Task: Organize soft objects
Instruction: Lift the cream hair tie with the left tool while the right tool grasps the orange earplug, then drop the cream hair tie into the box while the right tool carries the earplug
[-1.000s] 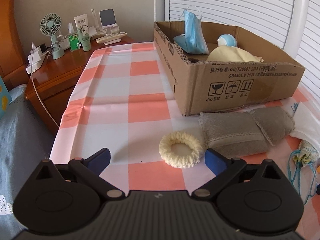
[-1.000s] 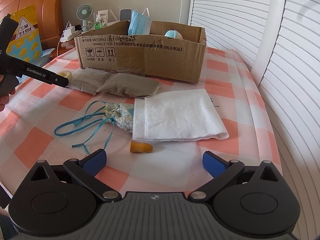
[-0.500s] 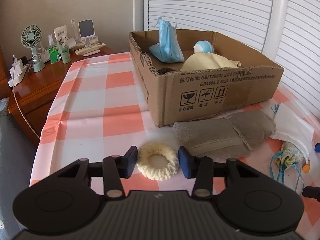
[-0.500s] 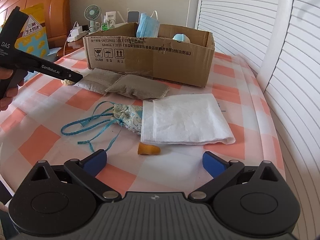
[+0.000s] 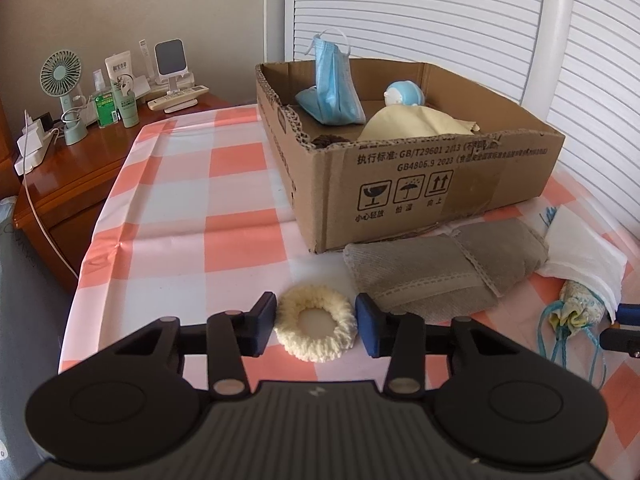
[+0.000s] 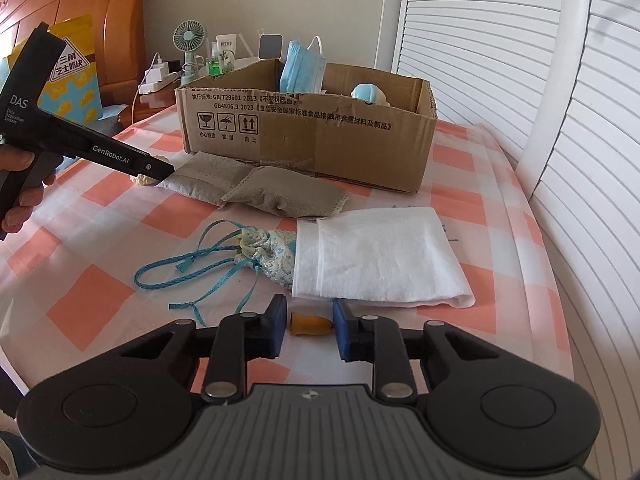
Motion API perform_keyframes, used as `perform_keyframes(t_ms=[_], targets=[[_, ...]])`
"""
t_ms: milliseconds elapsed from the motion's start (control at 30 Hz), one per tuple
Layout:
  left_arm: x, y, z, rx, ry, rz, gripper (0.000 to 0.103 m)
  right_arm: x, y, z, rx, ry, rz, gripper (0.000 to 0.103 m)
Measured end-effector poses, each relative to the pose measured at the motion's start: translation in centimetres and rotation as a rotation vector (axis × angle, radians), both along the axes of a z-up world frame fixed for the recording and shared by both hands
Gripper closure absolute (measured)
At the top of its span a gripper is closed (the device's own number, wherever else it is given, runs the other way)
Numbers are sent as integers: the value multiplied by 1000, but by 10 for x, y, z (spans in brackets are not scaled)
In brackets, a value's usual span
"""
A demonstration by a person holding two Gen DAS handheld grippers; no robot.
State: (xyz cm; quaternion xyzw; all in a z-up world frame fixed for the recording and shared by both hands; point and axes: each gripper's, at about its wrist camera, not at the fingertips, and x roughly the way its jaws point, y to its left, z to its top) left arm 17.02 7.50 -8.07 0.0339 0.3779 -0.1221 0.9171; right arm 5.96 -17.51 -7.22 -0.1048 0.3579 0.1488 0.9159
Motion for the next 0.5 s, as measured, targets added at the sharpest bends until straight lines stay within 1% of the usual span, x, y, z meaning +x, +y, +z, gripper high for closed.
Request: perform_keyframes(t_ms=[67,267,500], targets=[[-1,0,0,1,1,-8,65,-1,0,0,1,0,-1,77],[-3,2,3,-12,13,-27,69,-6,-1,3,-6,-8,-2,78],[-17,3,17,-6,10,-78,70,-15,-1,15,-22,-26,32,78]])
